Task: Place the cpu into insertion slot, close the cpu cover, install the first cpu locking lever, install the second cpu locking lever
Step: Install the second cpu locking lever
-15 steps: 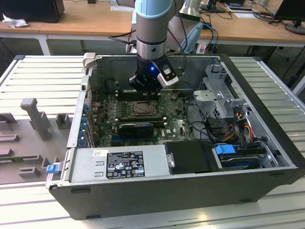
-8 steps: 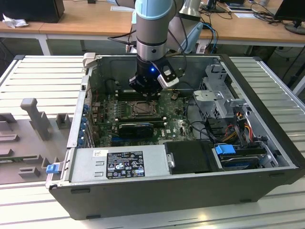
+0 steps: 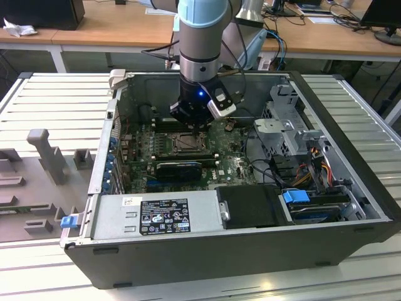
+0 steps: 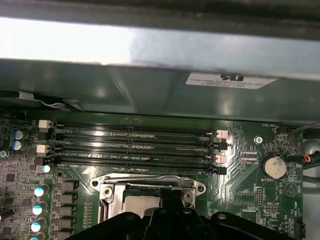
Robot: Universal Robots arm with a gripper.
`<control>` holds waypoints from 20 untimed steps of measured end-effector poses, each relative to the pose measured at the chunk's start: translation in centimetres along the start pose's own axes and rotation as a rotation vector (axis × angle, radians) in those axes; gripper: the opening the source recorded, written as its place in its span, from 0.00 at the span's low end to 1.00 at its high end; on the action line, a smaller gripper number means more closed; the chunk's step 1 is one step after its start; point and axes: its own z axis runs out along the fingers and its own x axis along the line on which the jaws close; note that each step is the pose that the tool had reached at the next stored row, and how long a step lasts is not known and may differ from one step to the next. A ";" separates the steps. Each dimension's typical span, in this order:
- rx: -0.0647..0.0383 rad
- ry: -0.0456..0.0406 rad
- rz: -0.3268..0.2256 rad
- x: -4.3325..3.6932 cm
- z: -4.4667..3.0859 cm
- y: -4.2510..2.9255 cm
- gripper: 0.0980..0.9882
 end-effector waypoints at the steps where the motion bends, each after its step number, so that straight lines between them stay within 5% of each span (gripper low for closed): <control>1: 0.000 0.0000 0.000 0.00 0.00 -0.06 0.01; 14: 0.000 0.0001 0.000 0.03 -0.05 -0.70 0.01; 20: 0.000 0.0001 0.000 -0.01 -1.07 -0.68 0.01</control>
